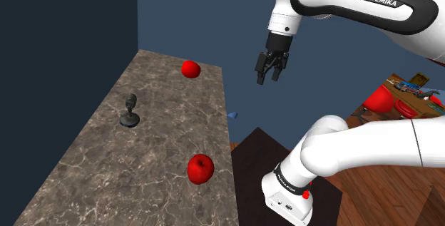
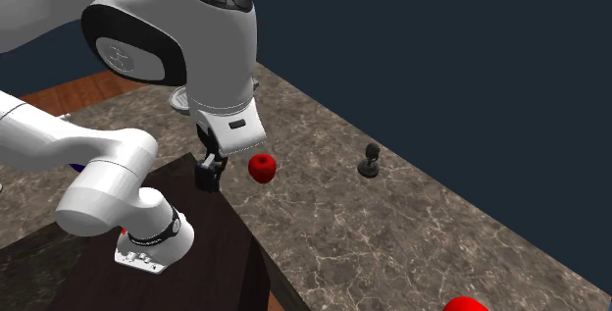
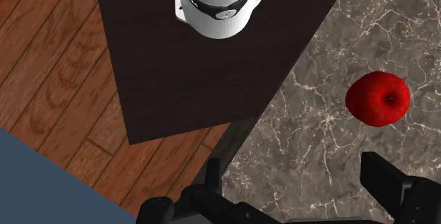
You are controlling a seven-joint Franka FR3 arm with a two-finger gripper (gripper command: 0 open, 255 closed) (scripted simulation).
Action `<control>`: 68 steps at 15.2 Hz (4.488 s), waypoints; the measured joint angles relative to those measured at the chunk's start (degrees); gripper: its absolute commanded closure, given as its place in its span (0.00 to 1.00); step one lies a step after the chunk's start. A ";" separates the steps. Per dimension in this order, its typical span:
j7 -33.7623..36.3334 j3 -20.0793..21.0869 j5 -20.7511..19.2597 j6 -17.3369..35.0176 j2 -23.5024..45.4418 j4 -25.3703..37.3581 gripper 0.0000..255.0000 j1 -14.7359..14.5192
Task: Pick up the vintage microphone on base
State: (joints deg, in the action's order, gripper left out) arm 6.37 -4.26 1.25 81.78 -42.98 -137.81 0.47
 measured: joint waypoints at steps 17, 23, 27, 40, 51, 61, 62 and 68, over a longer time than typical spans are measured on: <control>4.52 5.60 10.19 22.92 25.05 5.43 0.00 -5.61; 5.57 7.49 13.07 29.58 36.79 12.14 0.00 -7.50; 6.33 8.58 14.42 32.44 44.51 18.20 0.00 -8.59; 9.73 11.20 15.76 36.02 71.10 45.42 0.00 -12.17; 9.01 11.43 15.99 39.74 77.04 47.96 1.00 -12.73; 9.07 11.42 15.97 39.58 76.90 48.03 1.00 -12.73; 9.16 11.42 15.95 39.25 76.62 48.07 1.00 -12.71; 10.10 11.38 15.72 36.19 74.41 49.04 1.00 -12.63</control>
State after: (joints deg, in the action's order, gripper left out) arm 16.47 7.12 16.97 117.97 31.43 -88.76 -12.16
